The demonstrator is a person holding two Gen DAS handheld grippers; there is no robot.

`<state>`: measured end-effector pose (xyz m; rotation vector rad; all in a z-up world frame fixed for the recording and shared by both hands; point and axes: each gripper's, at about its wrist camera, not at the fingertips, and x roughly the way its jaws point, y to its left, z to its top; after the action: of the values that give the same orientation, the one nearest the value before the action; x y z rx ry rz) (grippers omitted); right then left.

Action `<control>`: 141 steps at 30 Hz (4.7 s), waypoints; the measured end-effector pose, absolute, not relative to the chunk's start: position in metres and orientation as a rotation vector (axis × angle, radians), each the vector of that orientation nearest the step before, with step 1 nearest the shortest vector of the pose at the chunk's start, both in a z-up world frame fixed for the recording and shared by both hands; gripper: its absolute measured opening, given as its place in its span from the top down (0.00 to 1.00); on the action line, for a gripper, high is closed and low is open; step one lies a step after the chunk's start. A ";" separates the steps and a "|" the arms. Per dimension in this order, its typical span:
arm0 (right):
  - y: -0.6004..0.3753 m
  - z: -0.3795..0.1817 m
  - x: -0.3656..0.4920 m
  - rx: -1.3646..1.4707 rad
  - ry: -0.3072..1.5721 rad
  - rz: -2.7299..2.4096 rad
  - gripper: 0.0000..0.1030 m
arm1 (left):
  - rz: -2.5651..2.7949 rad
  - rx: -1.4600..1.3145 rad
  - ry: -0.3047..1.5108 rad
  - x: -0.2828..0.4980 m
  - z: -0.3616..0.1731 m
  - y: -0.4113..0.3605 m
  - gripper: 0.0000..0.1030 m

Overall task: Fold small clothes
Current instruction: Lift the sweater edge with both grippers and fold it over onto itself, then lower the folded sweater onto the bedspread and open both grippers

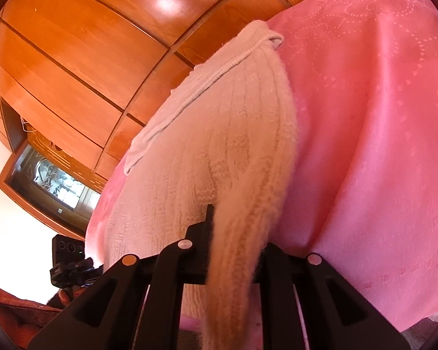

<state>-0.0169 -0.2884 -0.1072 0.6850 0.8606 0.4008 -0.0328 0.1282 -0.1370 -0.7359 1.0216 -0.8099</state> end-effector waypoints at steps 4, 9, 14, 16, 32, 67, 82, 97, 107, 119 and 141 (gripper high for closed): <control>-0.288 -0.105 -0.018 0.699 0.846 0.422 0.93 | -0.805 -0.677 0.987 -0.037 -0.125 0.123 1.00; -0.285 -0.090 -0.021 0.687 0.791 0.470 0.93 | -0.847 -0.583 0.901 -0.044 -0.100 0.109 1.00; -0.286 -0.064 -0.027 0.688 0.689 0.545 0.93 | -0.859 -0.612 0.804 -0.043 -0.076 0.113 1.00; -0.286 -0.063 -0.026 0.680 0.692 0.541 0.93 | -0.793 -0.604 0.827 -0.038 -0.080 0.116 1.00; -0.301 -0.097 -0.026 0.748 0.788 0.434 0.93 | -0.555 -0.703 0.927 -0.029 -0.127 0.147 0.28; -0.309 -0.045 -0.044 0.831 0.514 0.739 0.94 | -0.808 -0.636 0.670 -0.071 -0.021 0.147 0.94; -0.324 -0.019 -0.112 0.917 0.394 1.037 0.90 | -1.052 -0.885 0.710 -0.094 0.013 0.186 0.94; -0.334 -0.053 0.061 1.106 0.606 0.745 0.90 | -0.819 -0.790 0.766 0.049 -0.012 0.176 0.94; -0.337 -0.106 0.135 1.145 0.706 0.421 0.76 | -0.476 -0.863 0.845 0.141 -0.082 0.189 0.87; -0.273 -0.072 0.124 0.532 0.689 0.160 0.30 | -0.422 -0.623 0.633 0.115 -0.099 0.164 0.25; -0.220 -0.100 0.192 -0.022 0.893 -0.119 0.05 | -0.229 -0.463 0.729 0.117 -0.065 0.116 0.25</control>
<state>0.1916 -0.2203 -0.0997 -0.0217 0.8930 -0.1190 0.1167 0.1157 -0.0654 -0.4626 0.7288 -0.2287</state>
